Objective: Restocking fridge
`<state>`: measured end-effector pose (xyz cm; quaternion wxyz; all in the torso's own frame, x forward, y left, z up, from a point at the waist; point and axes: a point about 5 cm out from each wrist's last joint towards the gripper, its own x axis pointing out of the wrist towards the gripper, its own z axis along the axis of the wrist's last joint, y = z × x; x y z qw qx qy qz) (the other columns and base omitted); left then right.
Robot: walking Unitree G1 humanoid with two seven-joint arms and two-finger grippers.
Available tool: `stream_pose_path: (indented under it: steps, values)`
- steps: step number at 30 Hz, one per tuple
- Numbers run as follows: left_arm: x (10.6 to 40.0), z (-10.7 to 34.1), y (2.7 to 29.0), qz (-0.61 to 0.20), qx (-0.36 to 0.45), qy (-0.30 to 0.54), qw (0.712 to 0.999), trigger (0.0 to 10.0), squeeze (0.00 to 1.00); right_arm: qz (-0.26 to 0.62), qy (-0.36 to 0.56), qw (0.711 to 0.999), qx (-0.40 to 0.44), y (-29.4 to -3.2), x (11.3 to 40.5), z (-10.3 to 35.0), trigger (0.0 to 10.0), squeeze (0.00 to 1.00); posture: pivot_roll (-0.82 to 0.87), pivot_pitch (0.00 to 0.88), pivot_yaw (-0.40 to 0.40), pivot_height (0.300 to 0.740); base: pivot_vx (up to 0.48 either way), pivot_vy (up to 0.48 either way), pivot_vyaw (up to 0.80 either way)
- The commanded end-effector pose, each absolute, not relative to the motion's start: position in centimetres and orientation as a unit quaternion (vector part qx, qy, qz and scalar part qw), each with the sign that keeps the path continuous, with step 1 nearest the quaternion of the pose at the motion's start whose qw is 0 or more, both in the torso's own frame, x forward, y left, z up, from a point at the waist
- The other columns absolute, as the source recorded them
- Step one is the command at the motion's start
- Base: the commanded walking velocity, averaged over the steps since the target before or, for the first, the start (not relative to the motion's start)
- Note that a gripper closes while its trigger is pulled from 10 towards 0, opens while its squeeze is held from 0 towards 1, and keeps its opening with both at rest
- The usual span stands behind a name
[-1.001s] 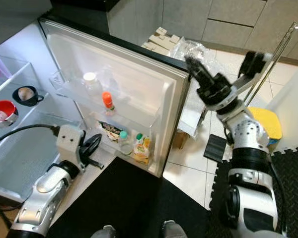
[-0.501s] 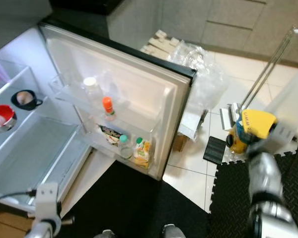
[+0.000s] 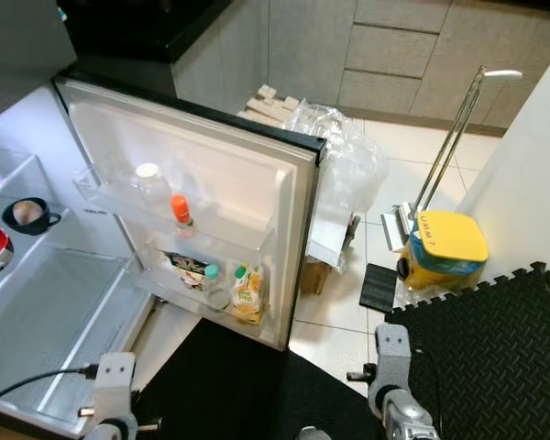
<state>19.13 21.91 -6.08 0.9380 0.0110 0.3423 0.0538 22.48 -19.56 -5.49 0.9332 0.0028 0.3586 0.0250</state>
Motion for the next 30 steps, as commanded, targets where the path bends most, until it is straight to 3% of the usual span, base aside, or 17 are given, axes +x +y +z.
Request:
stream_pose_path:
  steps: [1,5,14,23,30]
  values:
    - [18.1,-7.0,20.9,0.044,0.002,0.366,0.93,10.0,0.0,0.046,0.381,0.923,-0.031,-18.9,21.1,-6.5,10.0,0.0,-0.08,0.075,-0.024,0.74,0.0,0.0,0.0]
    - [17.9,-7.2,20.3,0.051,-0.026,0.359,0.932,10.0,0.0,0.064,0.393,0.916,-0.047,-18.3,20.1,-7.1,10.0,0.0,-0.07,0.074,-0.024,0.74,0.0,0.0,0.0]
    - [16.8,-8.0,19.5,0.022,-0.003,0.378,0.926,10.0,0.0,0.09,0.396,0.911,-0.067,-17.4,19.7,-7.4,10.0,0.0,-0.07,0.078,-0.022,0.74,0.0,0.0,0.0]
    - [15.8,-8.9,19.1,0.015,0.002,0.42,0.907,10.0,0.0,0.095,0.385,0.915,-0.071,-16.7,19.9,-7.3,10.0,0.0,-0.07,0.09,-0.02,0.74,0.0,0.0,0.8]
    - [15.9,-8.9,18.8,0.02,-0.016,0.413,0.91,10.0,0.0,0.096,0.385,0.915,-0.074,-16.8,19.7,-7.3,10.0,0.0,-0.08,0.095,-0.017,0.74,0.0,0.0,0.8]
